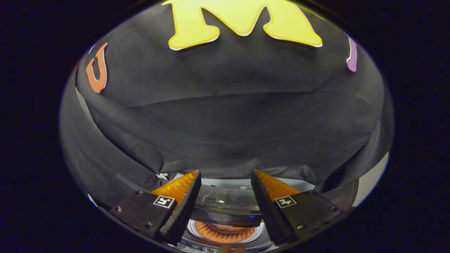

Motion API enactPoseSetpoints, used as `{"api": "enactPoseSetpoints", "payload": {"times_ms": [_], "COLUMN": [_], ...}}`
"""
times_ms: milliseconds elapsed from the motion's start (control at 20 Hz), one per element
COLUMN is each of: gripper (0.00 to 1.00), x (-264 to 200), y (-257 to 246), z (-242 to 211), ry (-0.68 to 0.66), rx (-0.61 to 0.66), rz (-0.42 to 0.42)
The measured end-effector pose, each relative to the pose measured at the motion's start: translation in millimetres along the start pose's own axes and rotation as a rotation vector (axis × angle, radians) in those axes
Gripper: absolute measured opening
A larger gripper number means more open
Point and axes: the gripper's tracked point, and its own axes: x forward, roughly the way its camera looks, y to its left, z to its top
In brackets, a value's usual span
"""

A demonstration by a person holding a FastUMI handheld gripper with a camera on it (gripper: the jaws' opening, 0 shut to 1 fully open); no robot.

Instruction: Put the clothes into the washing machine and then close the washing machine lid.

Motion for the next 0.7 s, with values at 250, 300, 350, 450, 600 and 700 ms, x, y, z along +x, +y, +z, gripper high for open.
{"api": "enactPoseSetpoints", "payload": {"times_ms": [250,300,350,450,600,700], "gripper": [0.89,0.9,0.9,0.9,0.9,0.9], "x": [-1.9,-2.9,-4.3,-8.4,-14.3,-19.4], "y": [-1.0,-0.5,0.4,0.5,1.1,2.1], "z": [-2.0,-3.4,-5.1,-7.5,-11.3,-15.7], "ry": [-0.014,-0.017,-0.017,-0.031,-0.073,-0.091], "rx": [-0.011,-0.011,-0.013,-0.018,-0.029,-0.032], "rz": [-0.003,-0.003,-0.002,0.001,0.002,0.001]}}
